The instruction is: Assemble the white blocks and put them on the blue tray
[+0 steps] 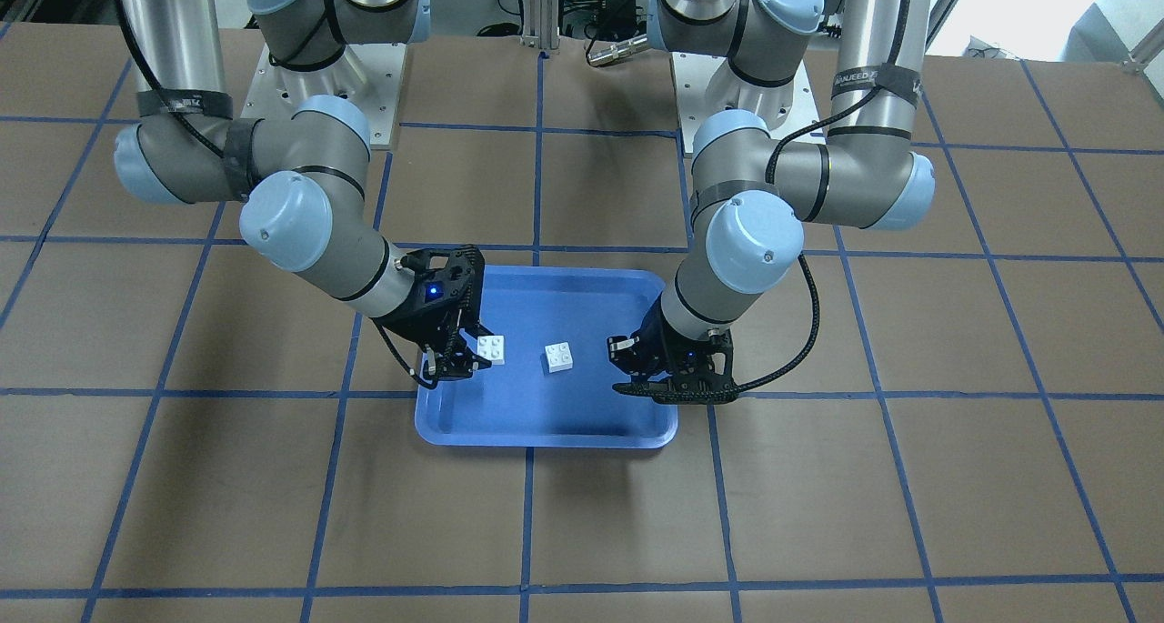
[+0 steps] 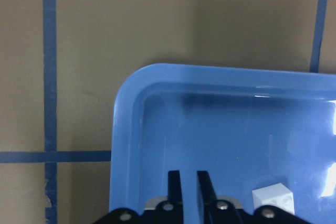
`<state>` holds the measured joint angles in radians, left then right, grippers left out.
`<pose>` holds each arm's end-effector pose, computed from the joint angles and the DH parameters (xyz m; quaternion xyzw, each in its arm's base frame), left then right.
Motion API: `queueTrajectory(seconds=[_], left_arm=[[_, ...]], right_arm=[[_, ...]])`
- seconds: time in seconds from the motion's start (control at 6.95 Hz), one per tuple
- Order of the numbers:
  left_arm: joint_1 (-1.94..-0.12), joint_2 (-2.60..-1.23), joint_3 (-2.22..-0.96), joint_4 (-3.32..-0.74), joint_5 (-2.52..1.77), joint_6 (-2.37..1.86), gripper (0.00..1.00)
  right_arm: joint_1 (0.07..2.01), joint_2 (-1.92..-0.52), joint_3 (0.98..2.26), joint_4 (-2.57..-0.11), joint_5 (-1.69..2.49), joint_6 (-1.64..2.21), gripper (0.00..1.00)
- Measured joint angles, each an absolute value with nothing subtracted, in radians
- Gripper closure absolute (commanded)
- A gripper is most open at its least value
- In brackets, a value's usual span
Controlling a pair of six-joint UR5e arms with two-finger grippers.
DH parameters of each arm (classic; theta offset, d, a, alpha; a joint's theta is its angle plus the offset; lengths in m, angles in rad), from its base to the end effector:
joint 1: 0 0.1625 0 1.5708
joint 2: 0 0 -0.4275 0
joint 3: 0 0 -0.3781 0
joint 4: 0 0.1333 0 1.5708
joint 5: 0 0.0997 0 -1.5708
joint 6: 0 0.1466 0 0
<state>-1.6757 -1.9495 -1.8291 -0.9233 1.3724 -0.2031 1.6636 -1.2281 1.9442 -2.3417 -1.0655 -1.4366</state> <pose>-0.2203 -0.5431 0.1921 0.0483 -0.9939 -0.0100 0.0987 0.2530 -0.5142 0.1943 -0.6750 0.6937 -0.1763 0.1790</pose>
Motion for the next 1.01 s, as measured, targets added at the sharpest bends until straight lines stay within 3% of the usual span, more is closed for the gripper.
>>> queueTrajectory(seconds=[1.01], left_arm=[[-1.703,-1.976,-1.844,-0.864,1.317,-0.235,1.0]], right_arm=[[1.722,-1.135,1.979,-2.487,-1.061,-1.493,1.0]])
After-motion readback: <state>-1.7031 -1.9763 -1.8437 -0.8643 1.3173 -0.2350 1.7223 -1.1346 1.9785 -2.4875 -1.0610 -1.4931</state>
